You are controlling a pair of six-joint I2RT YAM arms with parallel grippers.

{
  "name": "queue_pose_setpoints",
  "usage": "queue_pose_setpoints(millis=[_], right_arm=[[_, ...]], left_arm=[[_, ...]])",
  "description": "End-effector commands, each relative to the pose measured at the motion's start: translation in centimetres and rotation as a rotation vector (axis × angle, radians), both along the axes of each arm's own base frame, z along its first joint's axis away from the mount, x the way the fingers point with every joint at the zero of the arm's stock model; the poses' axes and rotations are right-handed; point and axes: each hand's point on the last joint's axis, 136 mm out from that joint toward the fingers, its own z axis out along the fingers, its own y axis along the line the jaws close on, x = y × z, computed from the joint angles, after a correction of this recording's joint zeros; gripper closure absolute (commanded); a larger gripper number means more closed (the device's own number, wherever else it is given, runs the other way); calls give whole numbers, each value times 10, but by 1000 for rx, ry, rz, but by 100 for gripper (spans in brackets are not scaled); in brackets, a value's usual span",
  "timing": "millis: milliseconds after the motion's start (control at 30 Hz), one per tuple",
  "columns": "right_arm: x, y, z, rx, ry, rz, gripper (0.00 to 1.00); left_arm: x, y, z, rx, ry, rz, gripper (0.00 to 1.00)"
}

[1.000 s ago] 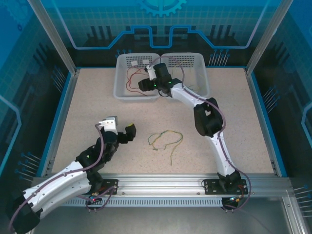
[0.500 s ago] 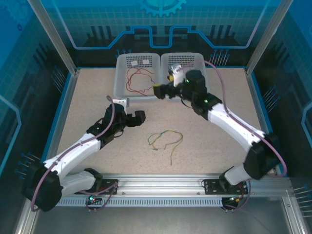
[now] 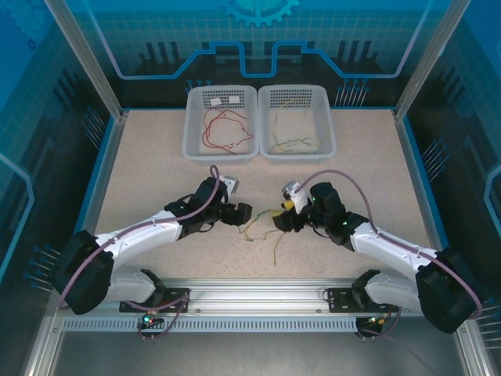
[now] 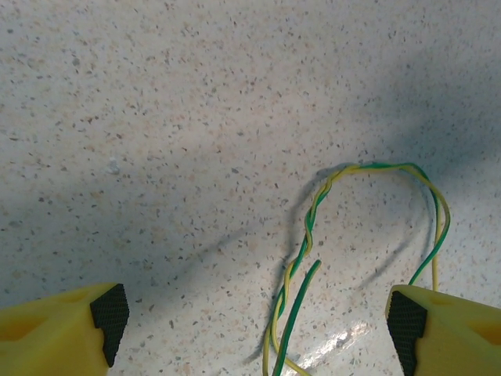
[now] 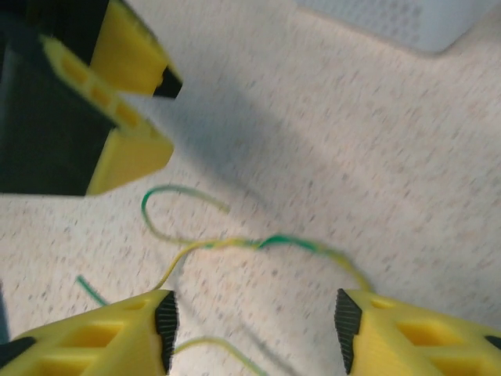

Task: Untangle the cables

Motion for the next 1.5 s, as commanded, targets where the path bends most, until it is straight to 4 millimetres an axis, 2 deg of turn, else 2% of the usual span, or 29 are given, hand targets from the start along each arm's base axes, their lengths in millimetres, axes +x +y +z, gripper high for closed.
queue_pose_setpoints(millis=[0,167,233,267,367,467,567,733,867,1000,1167,1200,1233,1333,1400,1467], right_arm=[[-7,10,4,-19,-97,43,34],[-3,20,-2,-30,-116,15,33],[-2,23,1,-15,-135,15,37],[0,23,3,-15,-146,5,38],[5,21,9,-22,-174,-20,39],[9,17,14,-17,-193,-53,39],[3,25,16,2,-177,0,39],[-6,44,22,22,-166,77,36],[-12,61,29,45,-193,122,32],[-9,74,24,43,-190,136,17],[-6,96,18,23,-224,161,13],[-3,100,16,24,-220,162,15],[-1,104,14,26,-219,168,22],[6,112,7,34,-212,159,48],[11,115,6,31,-214,143,69],[13,116,9,35,-225,137,82]], left_arm=[[-12,-6,-20,19,24,-51,12],[-10,-11,-43,26,64,-48,15],[-10,-13,-49,36,80,-55,25],[-9,-13,-52,45,85,-55,31],[-8,-12,-55,56,78,-50,62],[-6,-12,-47,44,52,-45,75],[-1,-12,-37,26,17,-28,100],[7,-15,-16,-19,-27,7,100],[14,-18,11,-103,-84,50,100],[20,-18,37,-177,-148,87,100],[18,-25,51,-267,-148,87,100],[18,-25,51,-274,-145,90,100],[18,-24,51,-276,-146,95,100],[17,-21,53,-271,-153,101,100],[15,-18,56,-270,-167,107,100],[15,-9,58,-263,-188,138,100]])
